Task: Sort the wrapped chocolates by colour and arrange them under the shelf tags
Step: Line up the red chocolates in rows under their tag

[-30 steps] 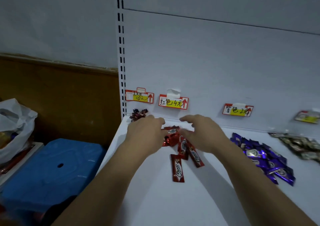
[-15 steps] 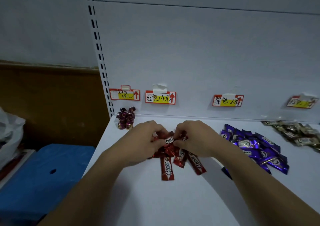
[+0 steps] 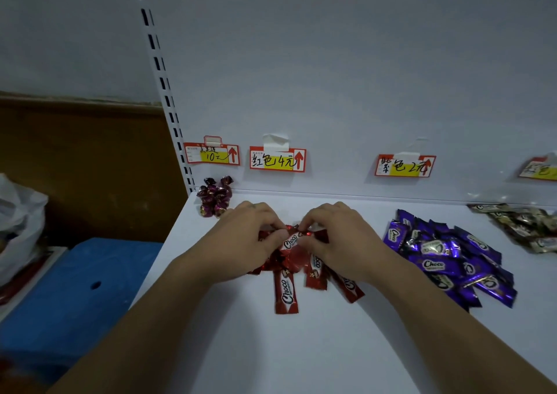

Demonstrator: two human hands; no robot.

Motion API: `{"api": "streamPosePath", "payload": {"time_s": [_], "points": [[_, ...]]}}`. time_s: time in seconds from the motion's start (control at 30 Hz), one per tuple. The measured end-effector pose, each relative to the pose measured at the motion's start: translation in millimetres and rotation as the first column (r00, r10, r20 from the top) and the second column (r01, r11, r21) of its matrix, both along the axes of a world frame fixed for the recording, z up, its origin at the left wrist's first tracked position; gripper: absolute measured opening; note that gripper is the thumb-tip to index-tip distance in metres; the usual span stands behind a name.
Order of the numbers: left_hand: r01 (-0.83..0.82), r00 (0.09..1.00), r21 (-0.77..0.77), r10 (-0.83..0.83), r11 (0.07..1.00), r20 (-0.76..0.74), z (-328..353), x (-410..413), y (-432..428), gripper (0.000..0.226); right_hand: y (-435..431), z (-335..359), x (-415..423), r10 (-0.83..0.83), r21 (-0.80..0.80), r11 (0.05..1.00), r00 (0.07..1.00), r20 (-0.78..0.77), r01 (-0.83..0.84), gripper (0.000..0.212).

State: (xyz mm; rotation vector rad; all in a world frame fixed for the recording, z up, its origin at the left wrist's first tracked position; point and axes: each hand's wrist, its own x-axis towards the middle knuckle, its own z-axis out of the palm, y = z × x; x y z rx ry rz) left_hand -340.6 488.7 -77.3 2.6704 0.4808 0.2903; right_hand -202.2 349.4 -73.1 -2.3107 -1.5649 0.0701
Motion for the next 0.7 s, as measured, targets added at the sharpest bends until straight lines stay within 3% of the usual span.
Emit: {"api": "streamPosePath", "payload": {"time_s": [0.17,0.27,0.37,0.57,0.7], "points": [[0.013,1.0,-0.08,-0.014,0.997,-0.014,1.2,-3.0,-2.7,0.03,-2.2,3.6,-4.3,0.027,-0.04,0.999,0.999,-0.044,-0.029,0.041],[-0.007,1.0,-0.108,0.008,0.994,0.01,-0.5,-2.1,-4.2,0.021,-2.2,3.7,-4.6,0.043,-0.05,0.998,0.999,-0.033,-0.044,0.036],[-0.013,0.997,-0.183,0.026,0.983,0.066,-1.2,-1.1,-4.3,0.005,-0.8,1.0,-3.5,-0.001,0.092,0.996,0.988,-0.154,0.015,0.012],[-0.049,0.989,-0.413,0.102,0.909,0.108,-0.5,1.1,-3.1,0.007,0.3,3.0,0.1,-0.095,0.304,0.916,0.877,-0.472,0.263,0.009],[-0.101,0.977,-0.42,0.17,0.902,0.129,-0.5,1.6,-3.9,0.012,0.3,5.5,0.6,-0.098,0.33,0.899,0.865,-0.491,0.289,0.012]]}}
